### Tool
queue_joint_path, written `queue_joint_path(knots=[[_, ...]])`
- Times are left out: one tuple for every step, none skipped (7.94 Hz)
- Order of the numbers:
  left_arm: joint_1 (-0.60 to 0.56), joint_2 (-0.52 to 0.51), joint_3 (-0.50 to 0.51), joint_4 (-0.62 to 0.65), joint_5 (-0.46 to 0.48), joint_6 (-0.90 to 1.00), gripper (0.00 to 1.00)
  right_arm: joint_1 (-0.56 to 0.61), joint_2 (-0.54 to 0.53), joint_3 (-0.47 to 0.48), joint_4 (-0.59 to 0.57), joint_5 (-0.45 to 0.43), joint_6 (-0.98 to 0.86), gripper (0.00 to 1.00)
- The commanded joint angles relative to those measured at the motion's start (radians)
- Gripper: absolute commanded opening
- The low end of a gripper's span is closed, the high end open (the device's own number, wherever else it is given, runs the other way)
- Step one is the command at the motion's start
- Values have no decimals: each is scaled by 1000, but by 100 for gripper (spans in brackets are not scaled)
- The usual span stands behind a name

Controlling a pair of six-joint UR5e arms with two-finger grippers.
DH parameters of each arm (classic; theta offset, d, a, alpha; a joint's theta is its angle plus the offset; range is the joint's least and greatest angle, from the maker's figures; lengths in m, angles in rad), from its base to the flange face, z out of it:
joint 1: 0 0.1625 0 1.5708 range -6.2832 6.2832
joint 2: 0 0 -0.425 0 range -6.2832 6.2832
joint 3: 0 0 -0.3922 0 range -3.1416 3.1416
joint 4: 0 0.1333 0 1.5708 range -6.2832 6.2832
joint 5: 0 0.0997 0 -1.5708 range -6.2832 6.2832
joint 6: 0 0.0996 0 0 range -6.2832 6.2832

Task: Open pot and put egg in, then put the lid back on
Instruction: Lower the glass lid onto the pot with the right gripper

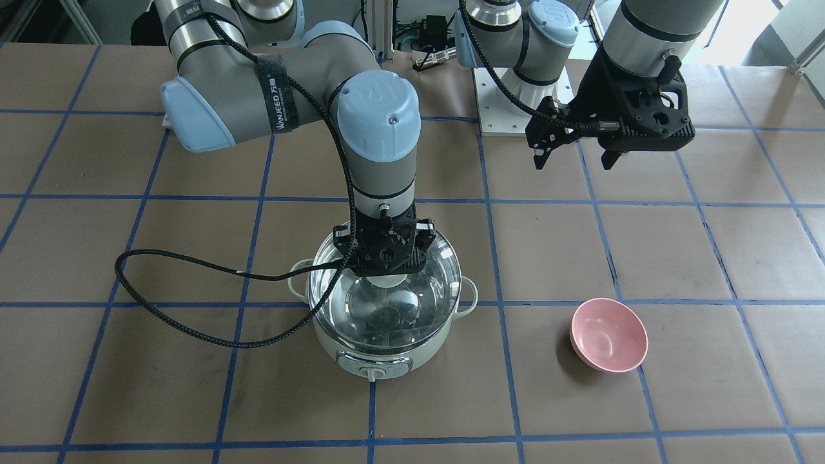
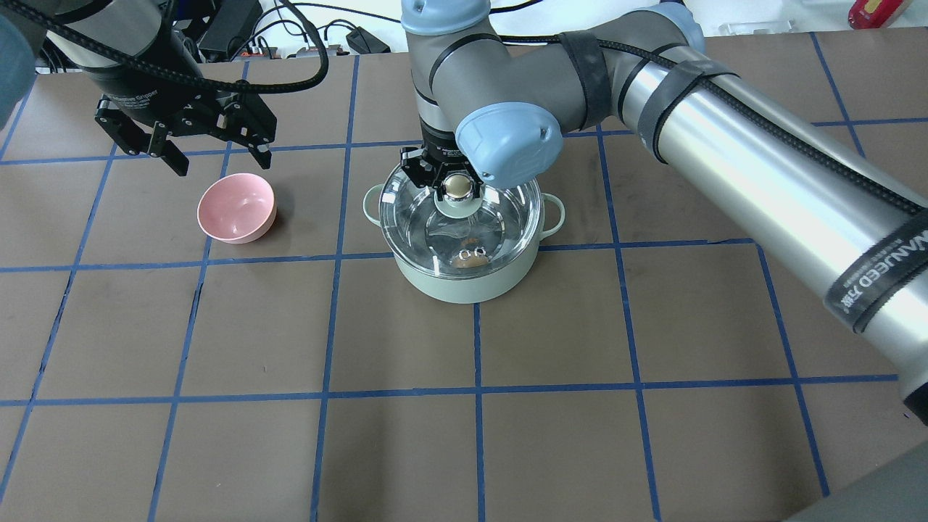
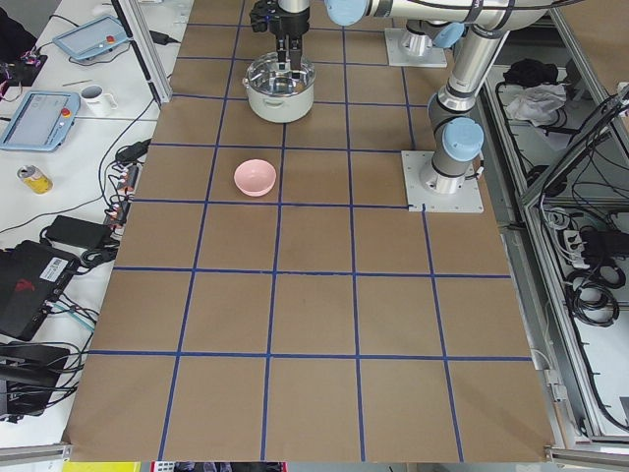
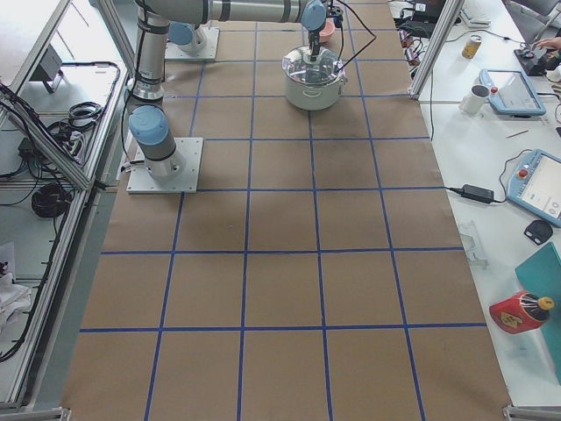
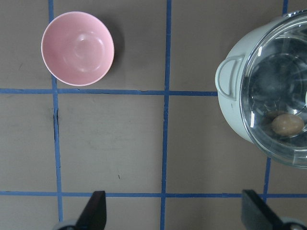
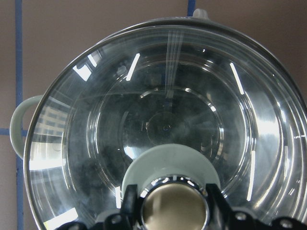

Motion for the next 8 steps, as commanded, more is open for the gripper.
queue_joint_path(knots=[[0,0,0,0,0,0,100,0,2,2,-2,-1,-14,0],[0,0,0,0,0,0,100,0,1,0,-2,-1,-15,0],[0,0,0,0,0,0,100,0,1,0,-2,-2,-15,0],[0,0,0,0,0,0,100,0,2,0,-2,-4,-18,0],[0,0,0,0,0,0,100,-2,1,2,-3,-6,-23,0],[0,0,0,0,0,0,100,-3,1,2,-20,-7,-30,0],[0,0,0,0,0,0,100,-3,1,3,-20,-7,-31,0],[0,0,0,0,0,0,100,-3,1,8,-23,-9,-29,0]])
